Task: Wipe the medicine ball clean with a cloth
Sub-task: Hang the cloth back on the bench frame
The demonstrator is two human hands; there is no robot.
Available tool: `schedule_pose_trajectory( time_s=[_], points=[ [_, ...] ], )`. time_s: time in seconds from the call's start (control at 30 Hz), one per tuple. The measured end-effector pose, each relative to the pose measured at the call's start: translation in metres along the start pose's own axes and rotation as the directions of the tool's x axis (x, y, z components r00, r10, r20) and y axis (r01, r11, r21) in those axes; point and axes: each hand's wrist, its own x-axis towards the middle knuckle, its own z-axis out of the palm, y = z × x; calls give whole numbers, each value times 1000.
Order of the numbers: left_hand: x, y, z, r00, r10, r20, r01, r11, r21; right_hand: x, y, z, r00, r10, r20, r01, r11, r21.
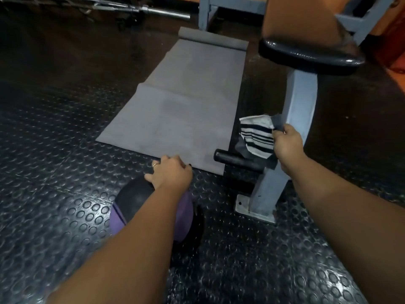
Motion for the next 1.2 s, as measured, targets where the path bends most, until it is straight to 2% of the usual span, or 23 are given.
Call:
schedule_pose_trajectory(
  time_s=[0.13,0.2,0.27,0.3,0.37,0.43,0.5,0.63,0.67,0.7,0.73,0.77,0.8,0.83,0.87,0.9,0.93,1.0,1.07,1.13,1.2],
  points=[
    [10,7,19,994,106,-14,-107,983,-146,18,2,13,985,170,37,-173,940,295],
    [15,14,30,986,164,-14,-162,954,-252,23,5,19,940,325,99,-324,766,556],
    [15,24,42,983,185,19,-161,897,-412,18,18,32,903,396,164,-389,595,704],
    [14,30,46,982,176,63,-120,852,-509,12,27,40,890,423,172,-409,572,711],
    [12,44,56,966,145,213,54,696,-716,-1,49,57,843,515,158,-475,573,667],
    [7,54,65,923,159,349,197,583,-788,-14,70,66,776,625,90,-539,581,610],
    [1,60,75,898,205,390,210,579,-788,-23,83,70,749,660,56,-556,580,596],
    [-6,69,90,900,223,375,204,545,-813,-28,91,68,734,678,24,-563,590,579],
    [-6,70,92,901,219,375,205,545,-813,-31,90,65,737,676,-12,-567,627,535],
    [-6,71,94,903,212,374,201,561,-803,-33,90,61,751,654,-96,-564,710,421],
    [-6,72,96,906,204,370,192,581,-791,-36,90,58,789,577,-208,-531,813,240],
    [-6,72,97,912,198,358,181,589,-788,-40,88,55,844,430,-321,-438,898,51],
    [-5,72,98,920,188,344,175,587,-790,-46,84,51,885,234,-402,-306,944,-124],
    [-3,72,101,928,182,325,165,581,-797,-50,79,47,895,18,-445,-156,948,-277],
    [-2,72,102,936,181,302,149,573,-806,-51,75,45,885,-174,-431,-17,914,-405],
    [0,73,103,942,187,279,131,561,-817,-48,71,43,883,-307,-354,102,863,-495],
    [1,74,103,947,199,253,106,550,-829,-41,71,45,896,-381,-229,209,816,-539],
    [4,78,103,953,229,197,42,546,-837,-23,70,48,912,-400,85,369,717,-591],
    [5,83,100,952,269,148,-32,567,-823,-7,73,51,888,-311,339,458,662,-593],
    [7,83,100,946,305,107,-104,601,-793,4,78,54,859,-211,467,487,619,-617],
    [8,78,103,954,286,85,-135,669,-731,10,86,56,839,-133,527,512,520,-684]
  ],
)
